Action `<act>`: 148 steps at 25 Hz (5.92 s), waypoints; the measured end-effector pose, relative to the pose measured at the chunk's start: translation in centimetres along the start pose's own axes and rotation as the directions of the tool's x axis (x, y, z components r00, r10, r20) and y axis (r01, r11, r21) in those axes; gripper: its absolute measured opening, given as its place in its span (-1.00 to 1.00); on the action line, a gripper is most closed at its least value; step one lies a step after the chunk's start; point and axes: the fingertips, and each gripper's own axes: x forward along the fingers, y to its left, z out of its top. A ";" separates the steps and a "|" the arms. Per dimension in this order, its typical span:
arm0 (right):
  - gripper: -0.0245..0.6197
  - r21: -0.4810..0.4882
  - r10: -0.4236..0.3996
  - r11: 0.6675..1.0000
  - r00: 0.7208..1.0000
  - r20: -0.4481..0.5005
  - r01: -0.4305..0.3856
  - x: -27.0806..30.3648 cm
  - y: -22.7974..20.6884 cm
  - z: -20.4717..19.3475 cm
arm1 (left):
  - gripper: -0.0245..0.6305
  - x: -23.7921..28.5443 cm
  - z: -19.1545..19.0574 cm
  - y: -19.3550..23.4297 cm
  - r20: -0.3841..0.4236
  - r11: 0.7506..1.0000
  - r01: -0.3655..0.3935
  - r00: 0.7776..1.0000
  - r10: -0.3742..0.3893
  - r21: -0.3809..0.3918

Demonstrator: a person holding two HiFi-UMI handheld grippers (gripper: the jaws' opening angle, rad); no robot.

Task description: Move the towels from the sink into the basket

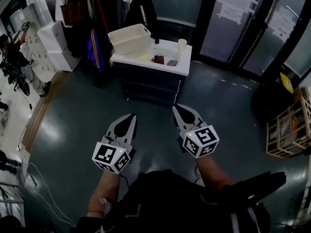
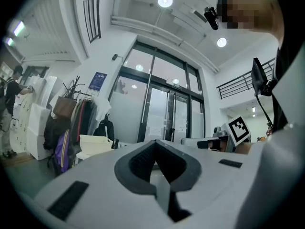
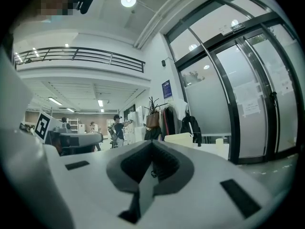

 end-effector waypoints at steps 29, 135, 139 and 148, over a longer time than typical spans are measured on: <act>-0.90 0.002 -0.005 1.000 1.000 0.005 0.005 8.6 4.1 -0.7 | -0.92 -1.7 -0.4 8.1 0.005 0.998 0.058 0.998 -0.058 0.004; -0.29 -0.152 0.034 0.983 0.916 -0.400 -0.103 61.5 -29.7 -13.4 | -0.92 40.0 -6.5 47.9 -0.193 0.987 -0.102 0.978 0.077 -0.123; -0.19 -0.140 0.074 0.978 0.882 -0.465 -0.156 63.4 -31.8 -17.3 | -0.92 41.7 -8.4 48.4 -0.226 0.979 -0.143 0.968 0.108 -0.147; -0.03 -0.111 0.141 0.962 0.798 -0.585 -0.251 67.2 -34.5 -25.0 | -0.92 44.0 -12.8 49.6 -0.309 0.955 -0.231 0.937 0.166 -0.188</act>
